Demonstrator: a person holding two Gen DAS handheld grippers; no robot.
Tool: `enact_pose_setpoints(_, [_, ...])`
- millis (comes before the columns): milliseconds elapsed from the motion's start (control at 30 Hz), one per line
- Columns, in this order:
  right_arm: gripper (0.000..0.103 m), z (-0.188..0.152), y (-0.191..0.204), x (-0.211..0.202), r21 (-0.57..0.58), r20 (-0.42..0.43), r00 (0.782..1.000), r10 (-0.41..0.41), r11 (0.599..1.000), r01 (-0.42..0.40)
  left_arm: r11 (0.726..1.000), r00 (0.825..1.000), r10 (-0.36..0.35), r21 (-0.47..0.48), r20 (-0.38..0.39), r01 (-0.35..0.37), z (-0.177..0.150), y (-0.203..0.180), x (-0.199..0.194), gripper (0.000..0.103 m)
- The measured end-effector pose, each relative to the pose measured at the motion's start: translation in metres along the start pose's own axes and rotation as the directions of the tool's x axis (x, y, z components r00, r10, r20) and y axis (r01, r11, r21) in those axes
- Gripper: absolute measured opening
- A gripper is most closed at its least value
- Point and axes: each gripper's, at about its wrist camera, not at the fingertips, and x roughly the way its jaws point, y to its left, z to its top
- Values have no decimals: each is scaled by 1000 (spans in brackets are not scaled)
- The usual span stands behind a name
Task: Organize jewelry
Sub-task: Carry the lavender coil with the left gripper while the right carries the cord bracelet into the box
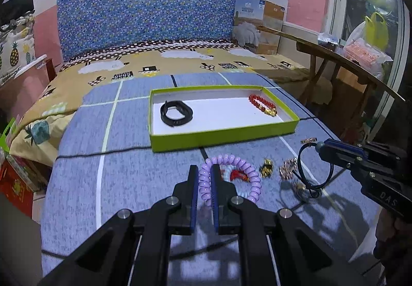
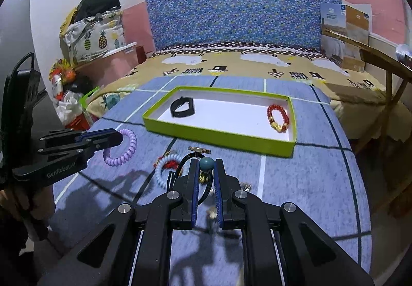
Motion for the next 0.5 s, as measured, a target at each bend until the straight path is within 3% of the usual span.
enact_pose_setpoints(500, [11,57,-49,54,20,8,999,-48,999,48,998,999,12,53,43,-15,71,2,50,10])
